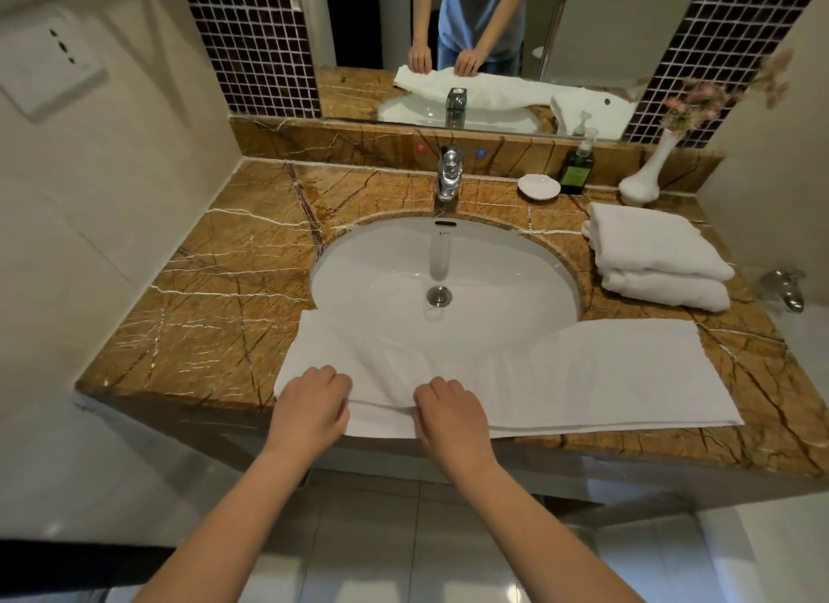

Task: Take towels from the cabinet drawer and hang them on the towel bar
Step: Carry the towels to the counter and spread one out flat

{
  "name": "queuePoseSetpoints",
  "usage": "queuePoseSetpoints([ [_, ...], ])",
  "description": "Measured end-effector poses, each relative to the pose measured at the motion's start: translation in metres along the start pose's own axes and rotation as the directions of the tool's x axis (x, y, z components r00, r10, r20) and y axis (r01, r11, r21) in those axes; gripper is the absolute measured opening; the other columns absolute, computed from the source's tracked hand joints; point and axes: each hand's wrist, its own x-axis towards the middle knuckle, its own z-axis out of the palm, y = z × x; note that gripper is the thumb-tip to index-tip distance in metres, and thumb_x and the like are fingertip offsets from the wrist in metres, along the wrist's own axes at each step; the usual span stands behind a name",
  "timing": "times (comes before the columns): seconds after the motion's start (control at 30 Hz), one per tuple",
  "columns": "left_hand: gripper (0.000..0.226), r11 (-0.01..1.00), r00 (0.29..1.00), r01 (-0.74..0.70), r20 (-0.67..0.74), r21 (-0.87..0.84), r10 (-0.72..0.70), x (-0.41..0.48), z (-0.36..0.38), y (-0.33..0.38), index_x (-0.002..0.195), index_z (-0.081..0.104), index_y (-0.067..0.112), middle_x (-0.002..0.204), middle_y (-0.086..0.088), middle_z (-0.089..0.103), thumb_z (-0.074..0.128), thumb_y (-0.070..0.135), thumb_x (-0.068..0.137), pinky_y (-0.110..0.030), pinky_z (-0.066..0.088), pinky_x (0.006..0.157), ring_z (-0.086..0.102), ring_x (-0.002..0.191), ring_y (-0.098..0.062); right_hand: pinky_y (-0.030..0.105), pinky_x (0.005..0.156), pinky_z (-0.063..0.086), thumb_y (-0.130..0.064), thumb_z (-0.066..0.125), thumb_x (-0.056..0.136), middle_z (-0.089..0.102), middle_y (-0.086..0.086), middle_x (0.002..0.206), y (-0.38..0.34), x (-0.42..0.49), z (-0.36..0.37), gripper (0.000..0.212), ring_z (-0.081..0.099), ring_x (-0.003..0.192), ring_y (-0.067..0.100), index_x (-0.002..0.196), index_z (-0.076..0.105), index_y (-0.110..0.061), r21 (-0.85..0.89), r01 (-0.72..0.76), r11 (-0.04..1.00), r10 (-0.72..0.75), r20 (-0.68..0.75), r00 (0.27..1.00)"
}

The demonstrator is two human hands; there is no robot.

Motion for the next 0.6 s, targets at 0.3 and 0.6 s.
queuePoseSetpoints([
  [0.3, 0.018, 0.998, 0.946, -0.056, -0.317, 0.029, 0.062, 0.002, -0.007, -0.01, 0.078, 0.06, 0.011, 0.068, -0.003, 0.056, 0.074, 0.003, 0.068, -0.031, 0.043, 0.056, 0.055, 0.06, -0.022, 0.029, 0.045, 0.035, -0.019, 0.079, 0.072, 0.056, 0.002, 0.068, -0.004, -0.002, 0.014, 0.018, 0.052, 0.057, 0.021, 0.071, 0.062, -0.013, 0.062, -0.003, 0.998, 0.007, -0.07, 0.998],
  [0.6, 0.071, 0.896, 0.902, -0.409, -0.074, 0.173, 0.426, -0.027, -0.001, -0.039, 0.094, 0.049, 0.013, 0.071, -0.004, 0.056, 0.086, 0.001, 0.035, -0.021, 0.033, 0.032, 0.051, 0.052, -0.016, 0.032, 0.048, 0.042, -0.006, 0.078, 0.06, 0.056, 0.003, 0.072, -0.002, 0.001, 0.019, 0.022, 0.052, 0.061, 0.023, 0.072, 0.061, -0.012, 0.085, 0.002, 0.996, 0.003, -0.048, 0.999],
])
